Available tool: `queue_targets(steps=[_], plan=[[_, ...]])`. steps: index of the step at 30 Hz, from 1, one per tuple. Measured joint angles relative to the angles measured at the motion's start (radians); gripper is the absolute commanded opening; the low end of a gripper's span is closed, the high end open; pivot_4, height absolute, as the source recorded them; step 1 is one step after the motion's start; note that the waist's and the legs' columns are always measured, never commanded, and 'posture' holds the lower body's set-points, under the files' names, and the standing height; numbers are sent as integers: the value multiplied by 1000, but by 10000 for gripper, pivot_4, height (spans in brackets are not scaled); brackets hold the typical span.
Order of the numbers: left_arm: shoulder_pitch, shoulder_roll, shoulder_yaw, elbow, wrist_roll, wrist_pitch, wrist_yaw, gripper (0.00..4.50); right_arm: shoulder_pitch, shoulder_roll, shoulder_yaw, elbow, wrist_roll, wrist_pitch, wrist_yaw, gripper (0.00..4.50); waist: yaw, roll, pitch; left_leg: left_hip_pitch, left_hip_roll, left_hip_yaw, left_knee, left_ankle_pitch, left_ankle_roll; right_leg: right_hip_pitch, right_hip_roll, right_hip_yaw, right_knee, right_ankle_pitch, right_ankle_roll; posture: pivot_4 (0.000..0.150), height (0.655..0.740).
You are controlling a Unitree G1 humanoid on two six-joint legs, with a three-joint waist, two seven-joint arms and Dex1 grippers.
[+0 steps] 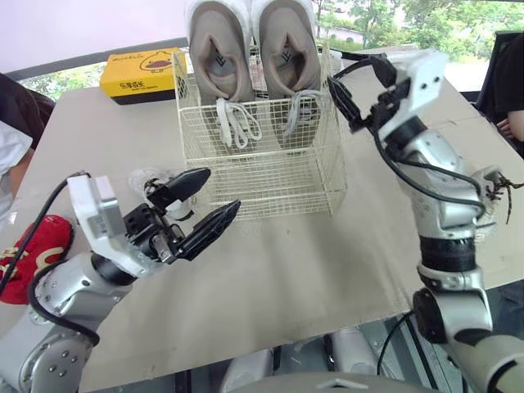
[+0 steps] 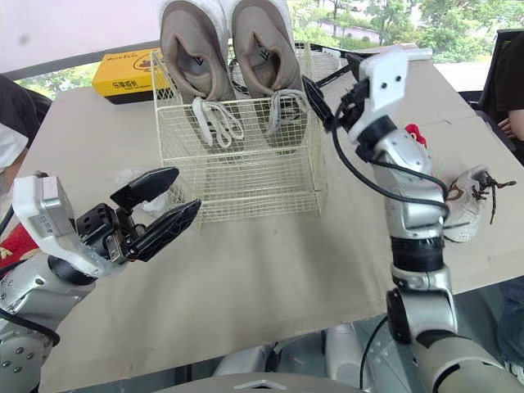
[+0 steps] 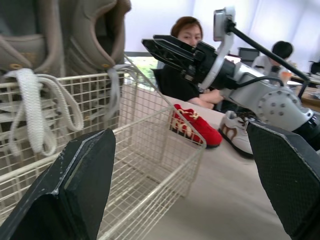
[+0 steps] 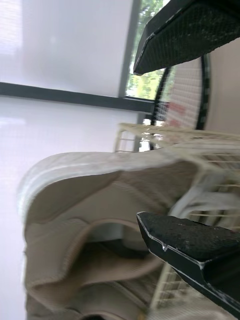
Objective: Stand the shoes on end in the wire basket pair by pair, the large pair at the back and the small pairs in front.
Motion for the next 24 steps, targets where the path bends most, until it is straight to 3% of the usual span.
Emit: queue_targets(steps=[4,8,13,19,24], plan=[[-16,14,-15,24,0,7,-42,45000,103,-83,-48,-148,62,120,0,42354,2,0,0,-3,-6,-13,0,0,0,4,-5,-10,3,0,0,1500,7400],[-26,29,-43,32,-1,25,-84,45000,246,-170,-113,-241,105,200,13,42354,0,7,4,-1,-37,-67,2,9,-3,23,-32,-60,4,-9,5,1500,7400],[-22,39,-61,35,0,41,-120,45000,376,-268,-162,-294,131,229,57,42354,51,11,7,0,-35,-58,3,11,-3,24,-34,-48,4,-8,6,1500,7400],[-27,79,-103,39,28,94,-121,45000,504,-370,-286,-316,184,251,119,42354,65,11,7,2,-32,-49,3,10,-3,22,-33,-40,3,-8,6,1500,7400],[-51,84,-160,43,91,122,-86,45000,667,-436,-331,-367,271,228,287,42354,70,10,7,2,-27,-39,2,9,-1,22,-32,-37,2,-8,6,1500,7400]])
